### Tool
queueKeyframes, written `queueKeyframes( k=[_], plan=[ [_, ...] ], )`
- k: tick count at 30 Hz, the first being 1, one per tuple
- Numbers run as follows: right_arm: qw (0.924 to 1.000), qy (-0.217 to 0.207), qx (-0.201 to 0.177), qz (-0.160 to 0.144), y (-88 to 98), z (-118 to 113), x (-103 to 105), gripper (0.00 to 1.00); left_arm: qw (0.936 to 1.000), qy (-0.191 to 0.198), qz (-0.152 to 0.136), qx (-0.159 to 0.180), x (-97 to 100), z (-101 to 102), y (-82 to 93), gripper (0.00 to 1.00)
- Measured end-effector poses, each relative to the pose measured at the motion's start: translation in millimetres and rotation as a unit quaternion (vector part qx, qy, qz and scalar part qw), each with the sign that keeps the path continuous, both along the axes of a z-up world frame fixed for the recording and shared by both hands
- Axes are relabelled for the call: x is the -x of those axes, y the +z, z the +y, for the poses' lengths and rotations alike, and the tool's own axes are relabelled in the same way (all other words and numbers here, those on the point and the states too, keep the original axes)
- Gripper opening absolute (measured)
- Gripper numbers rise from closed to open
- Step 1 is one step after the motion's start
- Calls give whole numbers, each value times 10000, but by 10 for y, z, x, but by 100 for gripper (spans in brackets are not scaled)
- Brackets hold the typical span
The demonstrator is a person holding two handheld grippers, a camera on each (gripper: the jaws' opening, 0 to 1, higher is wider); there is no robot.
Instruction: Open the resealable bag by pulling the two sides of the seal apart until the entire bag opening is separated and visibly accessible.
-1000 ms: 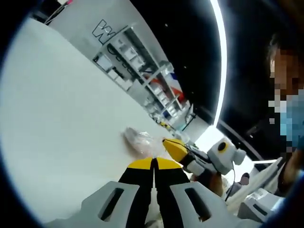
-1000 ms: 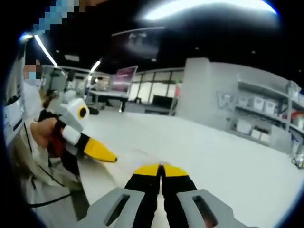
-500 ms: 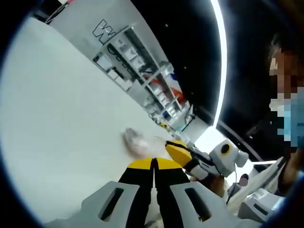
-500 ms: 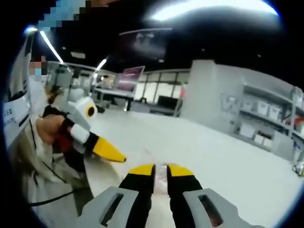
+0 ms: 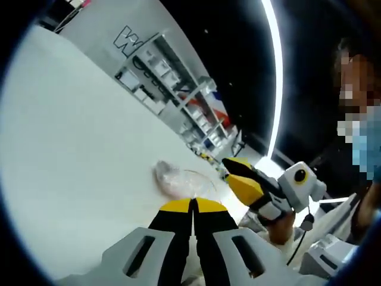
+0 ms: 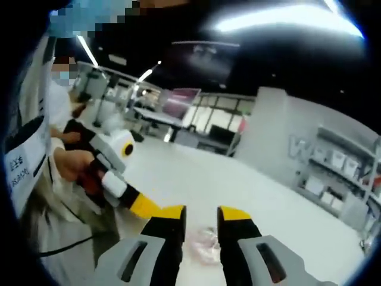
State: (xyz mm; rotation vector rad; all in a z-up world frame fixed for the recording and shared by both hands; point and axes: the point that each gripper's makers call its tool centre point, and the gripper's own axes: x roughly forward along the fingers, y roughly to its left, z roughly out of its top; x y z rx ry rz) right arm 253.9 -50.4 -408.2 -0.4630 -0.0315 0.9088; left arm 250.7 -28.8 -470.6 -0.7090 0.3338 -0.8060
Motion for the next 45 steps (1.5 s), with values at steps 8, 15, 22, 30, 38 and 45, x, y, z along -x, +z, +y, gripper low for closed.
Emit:
queueKeyframes(
  k=[8,15,22,30,38,45],
  plan=[
    [9950,116,964,252,-407,75,-170,19,10000,8,-12,32,0,4,8,1],
    [9928,69,1142,344,-522,68,-186,18,10000,-6,-56,8,9,-1,10,1],
    [9928,109,1145,335,-523,88,-170,14,10000,4,-79,28,12,3,18,1],
    [9923,112,1157,424,-572,77,-153,3,10000,-10,-74,16,13,0,18,1],
    [9929,54,1098,455,-575,50,-157,0,10000,-19,-67,2,12,-1,16,1],
    [9955,-134,446,823,-520,15,-174,0,10000,-35,-50,-11,14,-4,12,1]
  ],
)
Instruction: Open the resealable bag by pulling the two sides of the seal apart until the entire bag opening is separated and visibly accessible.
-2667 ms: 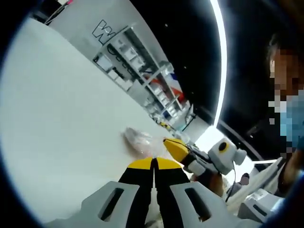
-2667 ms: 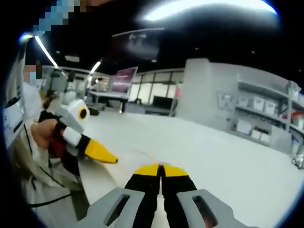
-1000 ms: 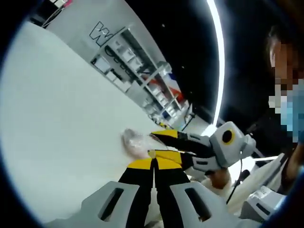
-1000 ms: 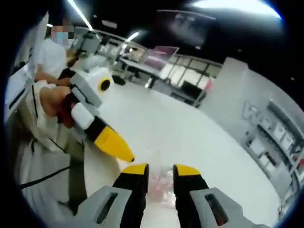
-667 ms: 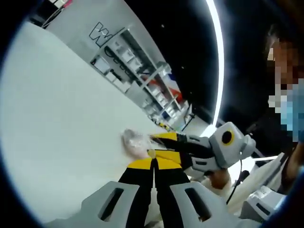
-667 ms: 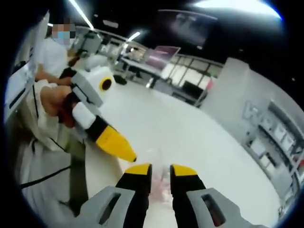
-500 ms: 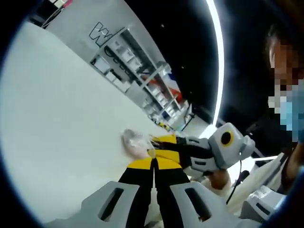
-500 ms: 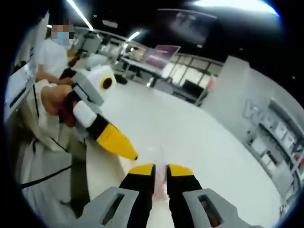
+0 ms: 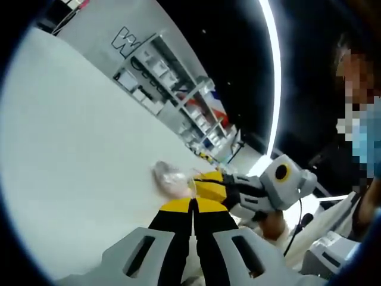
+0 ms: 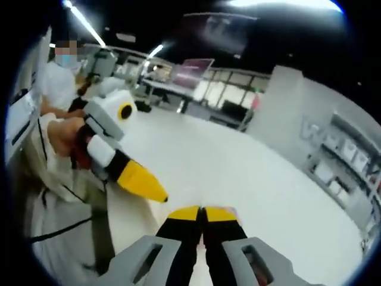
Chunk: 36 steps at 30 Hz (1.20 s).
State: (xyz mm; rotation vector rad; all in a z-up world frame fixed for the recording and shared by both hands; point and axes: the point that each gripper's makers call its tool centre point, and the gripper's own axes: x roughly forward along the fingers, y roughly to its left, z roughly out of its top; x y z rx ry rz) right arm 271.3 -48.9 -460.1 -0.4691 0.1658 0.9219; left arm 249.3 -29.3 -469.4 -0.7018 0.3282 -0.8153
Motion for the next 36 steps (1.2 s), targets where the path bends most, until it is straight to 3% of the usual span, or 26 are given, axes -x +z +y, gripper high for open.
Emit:
queueKeyframes(
  k=[4,13,16,20,21,24,26,27,29,30,31,35,36],
  plan=[
    [9996,-82,-239,114,21,-32,-12,0,10000,-14,8,14,-1,2,1,1],
    [9986,-193,-486,57,76,-29,-23,0,9999,-1,1,106,-8,-8,14,1],
    [9980,-246,-584,10,113,-50,-37,0,9992,-22,-149,359,1,-41,63,2],
    [9972,-322,-677,-41,147,-91,-53,0,9972,-119,-409,607,43,-85,163,18],
    [9968,-336,-722,-47,158,-103,-54,0,9964,-67,-589,598,33,-82,194,22],
    [9957,-374,-853,-28,189,-135,-63,0,9941,189,-1058,119,-7,-44,193,33],
    [9948,-421,-925,-84,217,-160,-72,0,9870,409,-1512,-351,-24,-4,221,39],
    [9945,-449,-940,-107,227,-171,-79,0,9793,647,-1834,-556,-58,42,273,46],
    [9940,-489,-972,-141,243,-195,-94,0,9608,1071,-2408,-857,-96,117,384,80],
    [9937,-502,-992,-146,249,-205,-101,0,9531,1209,-2603,-962,-98,139,432,93],
    [9932,-517,-1029,-148,258,-216,-108,0,9491,1290,-2682,-1033,-97,157,459,100],
    [9919,-556,-1132,-167,284,-241,-120,0,9261,1794,-3035,-1347,-122,352,580,100],
    [9918,-557,-1138,-177,290,-245,-120,0,9283,1768,-2988,-1334,-116,349,571,100]
  ],
)
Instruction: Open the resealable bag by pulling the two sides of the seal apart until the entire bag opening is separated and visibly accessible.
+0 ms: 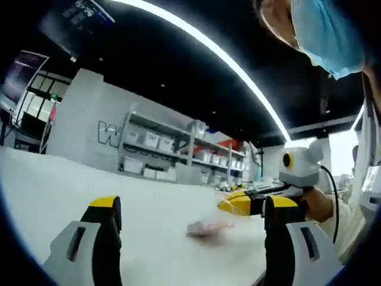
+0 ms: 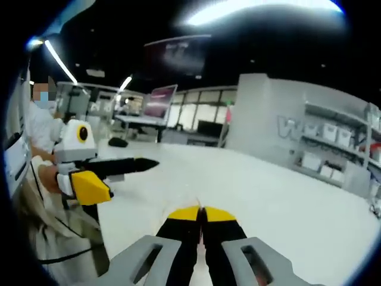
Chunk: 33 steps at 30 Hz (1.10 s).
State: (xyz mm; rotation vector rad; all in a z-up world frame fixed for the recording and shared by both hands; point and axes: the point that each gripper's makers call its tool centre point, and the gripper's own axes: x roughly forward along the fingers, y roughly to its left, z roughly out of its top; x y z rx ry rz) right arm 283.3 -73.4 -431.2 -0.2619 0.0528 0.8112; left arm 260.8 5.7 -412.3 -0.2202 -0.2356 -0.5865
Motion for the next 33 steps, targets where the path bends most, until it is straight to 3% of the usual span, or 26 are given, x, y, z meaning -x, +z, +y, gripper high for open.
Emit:
queueKeyframes(
  k=[2,4,7,16,24,33],
  plan=[
    [10000,-15,-12,-63,23,-12,-2,0,9986,18,446,-292,-20,10,-132,100],
    [9999,-22,-10,-99,46,-22,-1,0,9955,99,671,-667,-34,19,-259,100],
    [9998,-35,-43,-166,91,-35,1,0,9942,205,490,-935,-16,24,-286,100],
    [9991,-125,-211,-340,350,-140,-104,0,9977,164,288,-596,56,78,-105,98],
    [9977,-212,-238,-600,535,-190,-115,0,9973,50,359,-632,74,21,-128,98],
    [9969,-240,-228,-709,612,-208,-109,0,9974,59,391,-606,58,51,-131,94]
  ],
)
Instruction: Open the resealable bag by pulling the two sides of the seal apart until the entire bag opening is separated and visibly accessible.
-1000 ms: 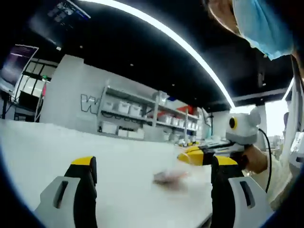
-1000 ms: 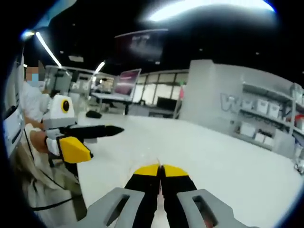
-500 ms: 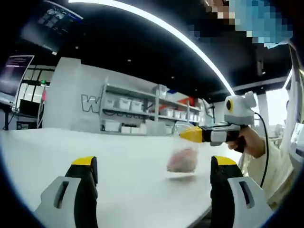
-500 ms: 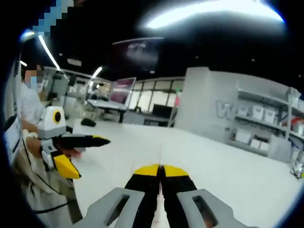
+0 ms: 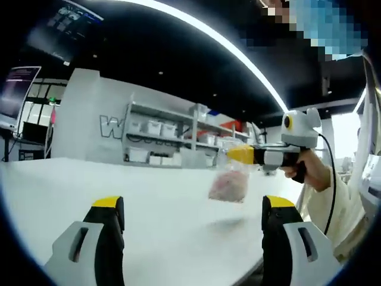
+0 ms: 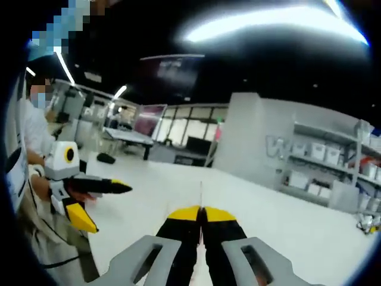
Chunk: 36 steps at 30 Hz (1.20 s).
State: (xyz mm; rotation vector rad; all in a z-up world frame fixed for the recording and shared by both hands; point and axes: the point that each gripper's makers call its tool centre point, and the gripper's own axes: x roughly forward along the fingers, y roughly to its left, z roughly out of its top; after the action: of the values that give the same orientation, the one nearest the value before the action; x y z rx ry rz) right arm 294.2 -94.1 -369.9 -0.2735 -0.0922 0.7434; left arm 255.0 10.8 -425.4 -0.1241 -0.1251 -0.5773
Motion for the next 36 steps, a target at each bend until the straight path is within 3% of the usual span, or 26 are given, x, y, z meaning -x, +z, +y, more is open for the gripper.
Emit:
queueKeyframes(
  k=[36],
  plan=[
    [9992,83,109,-365,232,56,-44,0,10000,-11,71,-1,-1,4,-36,90]
  ],
)
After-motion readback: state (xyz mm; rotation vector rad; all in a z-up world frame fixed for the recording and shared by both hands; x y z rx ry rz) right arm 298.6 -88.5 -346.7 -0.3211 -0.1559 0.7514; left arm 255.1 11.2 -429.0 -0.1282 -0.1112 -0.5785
